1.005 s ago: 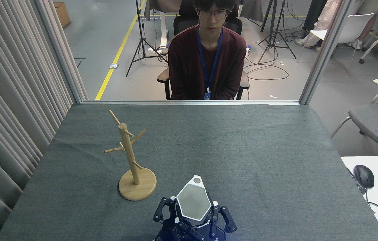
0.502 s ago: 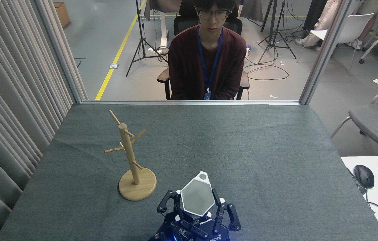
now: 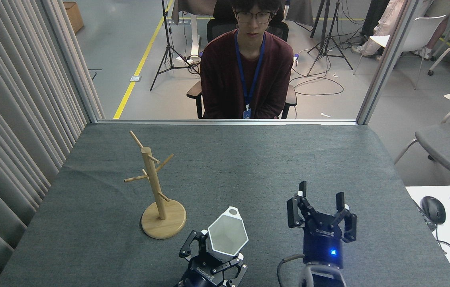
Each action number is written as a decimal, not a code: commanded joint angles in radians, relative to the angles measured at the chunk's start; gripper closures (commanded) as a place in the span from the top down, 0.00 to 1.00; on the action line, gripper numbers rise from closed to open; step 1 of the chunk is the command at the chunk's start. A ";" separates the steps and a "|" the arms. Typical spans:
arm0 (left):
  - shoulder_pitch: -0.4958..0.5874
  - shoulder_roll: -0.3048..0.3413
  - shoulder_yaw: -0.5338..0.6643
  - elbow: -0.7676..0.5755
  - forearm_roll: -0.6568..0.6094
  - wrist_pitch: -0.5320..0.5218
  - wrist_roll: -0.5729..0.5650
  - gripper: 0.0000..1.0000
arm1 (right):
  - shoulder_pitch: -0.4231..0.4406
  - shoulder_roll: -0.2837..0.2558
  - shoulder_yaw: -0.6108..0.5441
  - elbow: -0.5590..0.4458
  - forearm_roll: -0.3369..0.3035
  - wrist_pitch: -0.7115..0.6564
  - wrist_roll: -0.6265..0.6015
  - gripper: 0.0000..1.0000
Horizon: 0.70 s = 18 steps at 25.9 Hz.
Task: Hang cup on storage rack
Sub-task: 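Grasp the cup with the left gripper and release the right gripper, then move the cup with the left gripper toward the wooden stand's arm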
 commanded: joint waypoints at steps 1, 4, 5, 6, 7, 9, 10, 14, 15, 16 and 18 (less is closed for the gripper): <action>0.039 0.006 0.112 -0.057 0.005 0.017 0.000 0.34 | 0.080 -0.098 -0.032 0.047 0.058 -0.042 0.010 0.98; 0.094 0.031 0.236 -0.150 0.005 0.017 0.011 0.34 | 0.120 -0.104 -0.030 0.046 0.064 -0.076 0.007 0.98; 0.110 0.051 0.282 -0.169 0.004 0.026 0.017 0.34 | 0.122 -0.107 -0.030 0.047 0.064 -0.076 0.007 0.98; 0.117 0.062 0.342 -0.184 0.005 0.029 0.022 0.34 | 0.122 -0.109 -0.030 0.047 0.064 -0.076 0.007 0.98; 0.120 0.068 0.403 -0.196 0.004 0.034 0.023 0.33 | 0.122 -0.109 -0.030 0.047 0.064 -0.076 0.007 0.98; 0.111 0.072 0.511 -0.195 0.002 0.039 0.023 0.33 | 0.119 -0.109 -0.030 0.047 0.064 -0.077 0.007 0.98; 0.100 0.074 0.546 -0.184 -0.007 0.042 0.023 0.33 | 0.116 -0.109 -0.030 0.047 0.064 -0.077 0.007 0.98; -0.013 0.075 0.574 -0.078 -0.208 0.135 0.023 0.33 | 0.110 -0.109 -0.030 0.047 0.065 -0.076 0.007 0.98; -0.031 0.065 0.575 -0.048 -0.274 0.150 0.023 0.33 | 0.110 -0.109 -0.030 0.047 0.065 -0.076 0.007 0.98; -0.050 0.057 0.575 -0.034 -0.323 0.163 0.023 0.33 | 0.110 -0.109 -0.030 0.047 0.065 -0.076 0.007 0.98; -0.071 0.029 0.574 -0.031 -0.354 0.161 0.023 0.33 | 0.111 -0.109 -0.030 0.047 0.065 -0.076 0.007 0.98</action>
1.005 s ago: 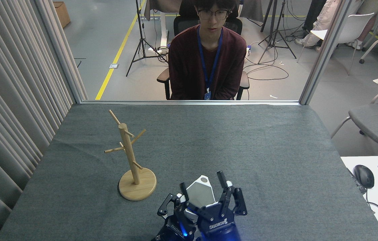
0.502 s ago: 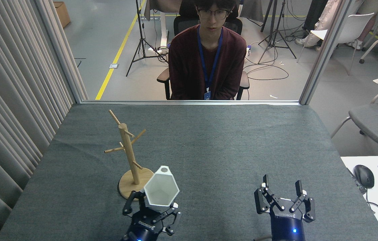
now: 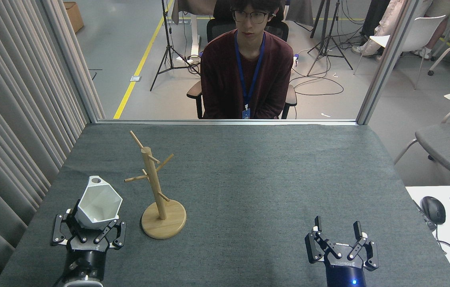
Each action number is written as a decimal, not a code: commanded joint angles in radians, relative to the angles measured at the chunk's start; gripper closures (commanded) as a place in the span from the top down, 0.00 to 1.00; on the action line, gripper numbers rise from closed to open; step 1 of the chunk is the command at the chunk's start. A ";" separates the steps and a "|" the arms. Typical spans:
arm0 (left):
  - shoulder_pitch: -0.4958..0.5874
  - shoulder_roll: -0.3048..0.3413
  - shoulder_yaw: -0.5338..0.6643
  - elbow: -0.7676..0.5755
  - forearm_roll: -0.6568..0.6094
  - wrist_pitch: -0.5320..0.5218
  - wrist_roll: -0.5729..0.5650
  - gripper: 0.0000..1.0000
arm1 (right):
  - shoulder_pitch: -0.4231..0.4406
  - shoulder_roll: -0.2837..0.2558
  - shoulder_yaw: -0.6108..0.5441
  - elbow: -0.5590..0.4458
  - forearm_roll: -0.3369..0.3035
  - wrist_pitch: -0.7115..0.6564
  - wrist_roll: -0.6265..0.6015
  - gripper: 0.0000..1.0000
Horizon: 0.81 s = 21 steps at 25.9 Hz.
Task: Hang cup on storage rack
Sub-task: 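Move the cup with the left gripper toward the wooden stand's arm, then hook the cup onto the stand's peg and open the left gripper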
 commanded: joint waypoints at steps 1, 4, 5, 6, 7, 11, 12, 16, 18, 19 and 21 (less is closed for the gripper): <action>-0.048 -0.034 0.004 0.031 -0.102 0.021 0.000 0.33 | 0.000 -0.002 0.000 0.000 0.000 0.001 -0.001 0.98; -0.064 -0.055 0.001 0.039 -0.160 0.023 0.001 0.32 | 0.000 -0.003 -0.002 0.000 0.000 -0.001 -0.001 0.98; -0.068 -0.063 0.001 0.040 -0.177 0.023 0.004 0.32 | 0.000 -0.003 -0.002 0.000 -0.001 -0.001 -0.001 0.98; -0.068 -0.066 -0.002 0.042 -0.188 0.023 0.009 0.32 | 0.000 -0.003 -0.002 0.002 -0.001 -0.001 -0.001 0.98; -0.068 -0.066 -0.006 0.042 -0.199 0.024 0.018 0.32 | -0.001 -0.003 -0.002 0.003 -0.001 -0.001 -0.001 0.98; -0.071 -0.075 -0.026 0.103 -0.280 0.055 0.038 0.32 | -0.006 -0.002 -0.002 0.005 -0.001 0.001 -0.001 0.98; -0.077 -0.077 -0.026 0.117 -0.297 0.064 0.038 0.32 | -0.007 -0.003 -0.005 0.005 -0.003 0.001 -0.001 0.98; -0.105 -0.088 -0.028 0.166 -0.340 0.075 0.038 0.32 | -0.007 -0.003 -0.006 0.008 -0.003 -0.001 -0.001 0.98; -0.113 -0.088 -0.034 0.187 -0.357 0.084 0.038 0.33 | -0.007 -0.003 -0.008 0.009 -0.004 -0.001 -0.002 0.98; -0.113 -0.088 -0.042 0.198 -0.358 0.092 0.037 0.37 | -0.007 -0.003 -0.008 0.012 -0.004 -0.001 -0.002 0.98; -0.113 -0.089 -0.046 0.206 -0.349 0.104 0.038 0.95 | -0.007 -0.003 -0.008 0.012 -0.006 -0.001 -0.004 0.98</action>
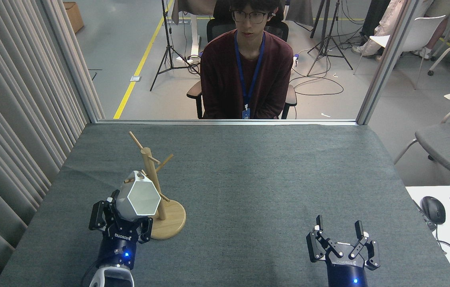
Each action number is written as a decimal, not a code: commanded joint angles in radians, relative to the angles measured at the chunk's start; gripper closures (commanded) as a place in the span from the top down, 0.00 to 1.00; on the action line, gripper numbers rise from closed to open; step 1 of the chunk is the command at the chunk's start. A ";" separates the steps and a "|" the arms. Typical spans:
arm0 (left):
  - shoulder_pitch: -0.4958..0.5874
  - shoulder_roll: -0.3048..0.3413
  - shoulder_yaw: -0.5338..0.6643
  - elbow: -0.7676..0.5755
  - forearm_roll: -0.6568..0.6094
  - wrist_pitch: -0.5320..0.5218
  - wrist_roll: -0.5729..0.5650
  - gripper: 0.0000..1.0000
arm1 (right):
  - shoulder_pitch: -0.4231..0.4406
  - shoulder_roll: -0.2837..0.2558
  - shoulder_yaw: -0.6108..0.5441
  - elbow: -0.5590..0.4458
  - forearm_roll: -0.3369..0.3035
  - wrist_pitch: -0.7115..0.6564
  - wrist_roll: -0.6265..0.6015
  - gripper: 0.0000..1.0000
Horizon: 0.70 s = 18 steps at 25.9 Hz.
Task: Hang cup on storage rack
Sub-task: 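Hook the cup onto the stand's peg and open the left gripper, then withdraw the left gripper from the hanging cup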
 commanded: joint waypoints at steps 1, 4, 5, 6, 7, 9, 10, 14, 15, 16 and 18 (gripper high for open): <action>-0.004 -0.001 -0.009 0.020 0.002 0.019 0.000 1.00 | 0.000 0.000 -0.001 0.001 -0.001 0.000 -0.002 0.98; -0.004 0.001 -0.009 0.011 0.032 0.015 0.000 1.00 | 0.000 0.000 -0.001 0.001 -0.001 -0.002 -0.002 0.98; -0.004 0.001 -0.009 0.008 0.046 0.015 0.001 1.00 | 0.000 0.000 -0.001 0.001 -0.001 -0.002 -0.002 0.98; -0.004 0.001 -0.009 0.003 0.057 0.015 0.001 1.00 | 0.000 0.000 -0.001 0.001 0.000 -0.002 -0.002 0.98; -0.004 0.001 -0.009 0.000 0.060 0.015 0.001 1.00 | 0.000 0.000 -0.001 0.001 -0.001 -0.002 -0.002 0.98; -0.001 0.002 -0.007 -0.001 0.069 0.013 0.001 1.00 | 0.000 0.000 -0.001 0.001 0.000 -0.004 -0.002 0.98; 0.007 0.004 -0.004 -0.001 0.083 0.011 0.001 1.00 | -0.002 0.000 -0.001 0.001 0.000 -0.004 -0.003 0.98; 0.079 0.012 -0.001 0.008 0.232 -0.005 0.001 1.00 | 0.000 0.000 -0.001 0.001 -0.001 -0.004 -0.003 0.98; 0.099 0.013 -0.003 0.003 0.261 -0.013 0.001 1.00 | 0.000 -0.001 -0.001 0.001 -0.003 -0.007 -0.003 0.98; 0.115 0.016 -0.004 -0.003 0.276 -0.018 0.001 1.00 | 0.000 -0.001 -0.004 0.001 -0.003 -0.017 -0.005 0.98; 0.145 0.021 -0.003 -0.027 0.287 -0.028 0.000 1.00 | 0.005 -0.012 -0.005 -0.002 -0.005 -0.028 -0.005 0.98</action>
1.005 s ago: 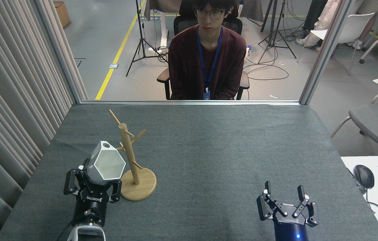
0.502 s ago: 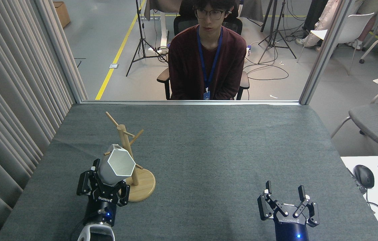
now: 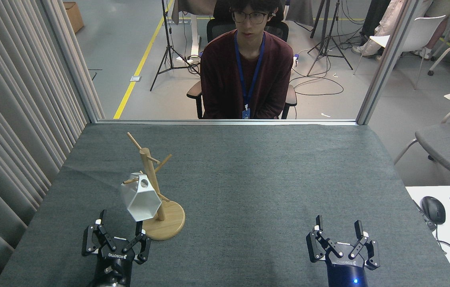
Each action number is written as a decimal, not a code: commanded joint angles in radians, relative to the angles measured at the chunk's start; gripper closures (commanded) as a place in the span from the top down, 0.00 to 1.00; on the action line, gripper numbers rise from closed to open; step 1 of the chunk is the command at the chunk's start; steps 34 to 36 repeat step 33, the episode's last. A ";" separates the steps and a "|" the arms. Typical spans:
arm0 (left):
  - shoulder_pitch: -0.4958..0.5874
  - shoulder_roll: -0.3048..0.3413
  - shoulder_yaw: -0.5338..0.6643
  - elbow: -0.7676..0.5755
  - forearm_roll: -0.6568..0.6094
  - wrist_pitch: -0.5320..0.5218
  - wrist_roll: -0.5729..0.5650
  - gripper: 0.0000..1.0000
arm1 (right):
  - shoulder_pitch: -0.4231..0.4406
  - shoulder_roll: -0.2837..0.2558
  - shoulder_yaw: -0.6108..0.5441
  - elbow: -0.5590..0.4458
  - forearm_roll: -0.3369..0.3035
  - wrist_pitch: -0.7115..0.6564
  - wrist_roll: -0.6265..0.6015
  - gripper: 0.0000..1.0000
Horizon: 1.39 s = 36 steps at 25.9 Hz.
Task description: Hang cup on storage rack
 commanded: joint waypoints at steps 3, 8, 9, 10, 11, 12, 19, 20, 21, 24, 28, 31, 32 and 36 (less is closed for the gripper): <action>0.110 0.018 0.002 -0.129 0.140 -0.095 -0.001 1.00 | 0.005 -0.026 -0.004 -0.010 -0.004 -0.012 0.000 0.98; 0.166 0.034 -0.003 -0.318 0.473 -0.265 -0.021 1.00 | 0.018 -0.054 -0.003 -0.036 -0.002 -0.014 0.003 0.98; 0.175 0.038 -0.001 -0.347 0.506 -0.302 -0.023 1.00 | 0.024 -0.069 -0.001 -0.038 -0.001 -0.014 0.003 0.98; 0.187 0.043 -0.004 -0.372 0.543 -0.341 -0.038 1.00 | 0.039 -0.086 -0.003 -0.039 -0.001 -0.014 0.005 0.98; 0.204 0.046 -0.006 -0.389 0.583 -0.370 -0.074 1.00 | 0.058 -0.102 -0.003 -0.050 -0.001 -0.015 0.006 0.98; 0.210 0.049 -0.006 -0.395 0.620 -0.383 -0.115 1.00 | 0.074 -0.112 -0.003 -0.062 -0.001 -0.017 0.006 0.98; 0.212 0.049 -0.066 -0.395 0.680 -0.388 -0.161 1.00 | 0.173 -0.126 -0.069 -0.131 -0.002 -0.042 0.006 0.98; 0.212 0.049 -0.070 -0.395 0.680 -0.388 -0.161 1.00 | 0.177 -0.128 -0.070 -0.134 -0.004 -0.042 0.006 0.98; 0.213 0.049 -0.075 -0.396 0.680 -0.388 -0.161 1.00 | 0.177 -0.128 -0.072 -0.134 -0.004 -0.042 0.006 0.98; 0.213 0.049 -0.084 -0.396 0.680 -0.388 -0.159 1.00 | 0.177 -0.129 -0.078 -0.134 -0.004 -0.043 0.006 0.98; 0.215 0.049 -0.095 -0.396 0.678 -0.385 -0.158 1.00 | 0.177 -0.131 -0.081 -0.133 -0.004 -0.043 0.008 0.98; 0.216 0.052 -0.095 -0.396 0.678 -0.387 -0.158 1.00 | 0.177 -0.128 -0.083 -0.133 -0.004 -0.043 0.009 0.98; 0.216 0.052 -0.095 -0.396 0.678 -0.385 -0.156 1.00 | 0.177 -0.126 -0.083 -0.133 -0.004 -0.043 0.009 0.98; 0.216 0.052 -0.095 -0.396 0.678 -0.385 -0.156 1.00 | 0.177 -0.126 -0.083 -0.133 -0.004 -0.043 0.008 0.98</action>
